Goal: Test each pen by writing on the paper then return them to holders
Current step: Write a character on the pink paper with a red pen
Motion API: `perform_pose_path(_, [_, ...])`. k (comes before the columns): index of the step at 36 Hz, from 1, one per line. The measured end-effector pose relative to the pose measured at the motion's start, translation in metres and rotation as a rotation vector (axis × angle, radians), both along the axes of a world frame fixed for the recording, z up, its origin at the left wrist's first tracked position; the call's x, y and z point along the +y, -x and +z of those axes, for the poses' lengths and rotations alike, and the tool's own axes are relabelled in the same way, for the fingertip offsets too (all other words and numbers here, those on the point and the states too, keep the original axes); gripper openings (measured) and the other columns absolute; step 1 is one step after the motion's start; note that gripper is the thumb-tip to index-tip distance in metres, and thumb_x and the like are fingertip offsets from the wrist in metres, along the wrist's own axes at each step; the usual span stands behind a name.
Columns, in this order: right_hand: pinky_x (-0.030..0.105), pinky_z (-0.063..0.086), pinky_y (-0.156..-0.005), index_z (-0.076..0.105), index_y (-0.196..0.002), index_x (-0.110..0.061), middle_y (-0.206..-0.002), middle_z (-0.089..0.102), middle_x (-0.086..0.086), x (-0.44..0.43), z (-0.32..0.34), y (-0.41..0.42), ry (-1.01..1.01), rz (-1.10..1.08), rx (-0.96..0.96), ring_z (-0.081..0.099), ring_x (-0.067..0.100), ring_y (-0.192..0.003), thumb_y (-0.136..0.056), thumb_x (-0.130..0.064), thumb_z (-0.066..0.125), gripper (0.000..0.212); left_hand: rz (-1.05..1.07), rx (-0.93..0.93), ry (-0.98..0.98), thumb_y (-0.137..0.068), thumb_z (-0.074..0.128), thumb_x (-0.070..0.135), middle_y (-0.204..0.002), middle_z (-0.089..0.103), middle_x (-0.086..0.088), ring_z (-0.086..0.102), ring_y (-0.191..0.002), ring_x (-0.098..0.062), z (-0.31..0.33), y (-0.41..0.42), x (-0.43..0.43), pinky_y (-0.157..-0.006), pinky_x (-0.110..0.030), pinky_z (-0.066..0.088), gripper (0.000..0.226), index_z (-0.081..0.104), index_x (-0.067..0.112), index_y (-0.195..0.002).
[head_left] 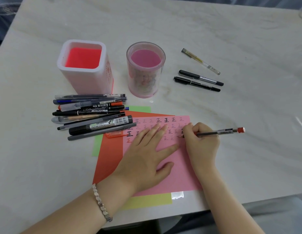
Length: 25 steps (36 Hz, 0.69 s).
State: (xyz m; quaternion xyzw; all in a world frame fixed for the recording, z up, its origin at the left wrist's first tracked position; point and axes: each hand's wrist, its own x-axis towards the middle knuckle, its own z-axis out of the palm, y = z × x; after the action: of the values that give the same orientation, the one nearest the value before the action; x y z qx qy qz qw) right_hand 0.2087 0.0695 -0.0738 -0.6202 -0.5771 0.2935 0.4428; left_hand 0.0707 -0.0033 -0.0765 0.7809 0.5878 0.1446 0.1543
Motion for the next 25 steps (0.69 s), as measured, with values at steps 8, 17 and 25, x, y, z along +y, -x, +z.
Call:
perform_pose_path(8, [0.018,0.026,-0.046,0.034,-0.043,-0.019,-0.041,0.036,-0.006,0.0009,-0.0022,-0.0017,0.01,-0.001,0.035,0.03,0.008,-0.044,-0.069,-0.02,0.054,0.033,0.003,-0.017,-0.004,-0.087,0.042,0.044,-0.146,0.037,-0.013,0.027,-0.138,-0.026,-0.0007,-0.0007,0.0005,-0.111,-0.04,0.015,0.043,0.054,0.036,-0.127])
perform_pose_path(17, [0.015,0.025,-0.045,0.031,-0.043,-0.02,-0.039,0.035,-0.007,-0.0008,0.0001,-0.0007,-0.009,-0.003,0.044,0.03,0.007,-0.042,-0.071,-0.019,0.053,0.035,0.004,-0.002,0.001,-0.087,0.04,0.045,-0.146,0.038,-0.013,0.026,-0.138,-0.026,0.0007,-0.0005,0.0002,-0.111,-0.039,0.013,0.044,0.053,0.037,-0.128])
perform_pose_path(25, [0.015,0.026,-0.045,0.037,-0.044,-0.013,-0.042,0.038,-0.005,0.0005,-0.0007,-0.001,0.005,0.013,0.028,0.033,0.008,-0.044,-0.077,-0.01,0.059,0.04,0.003,-0.01,0.001,-0.087,0.041,0.045,-0.147,0.036,-0.013,0.025,-0.139,-0.025,0.001,-0.0005,0.0002,-0.112,-0.038,0.012,0.044,0.053,0.037,-0.128])
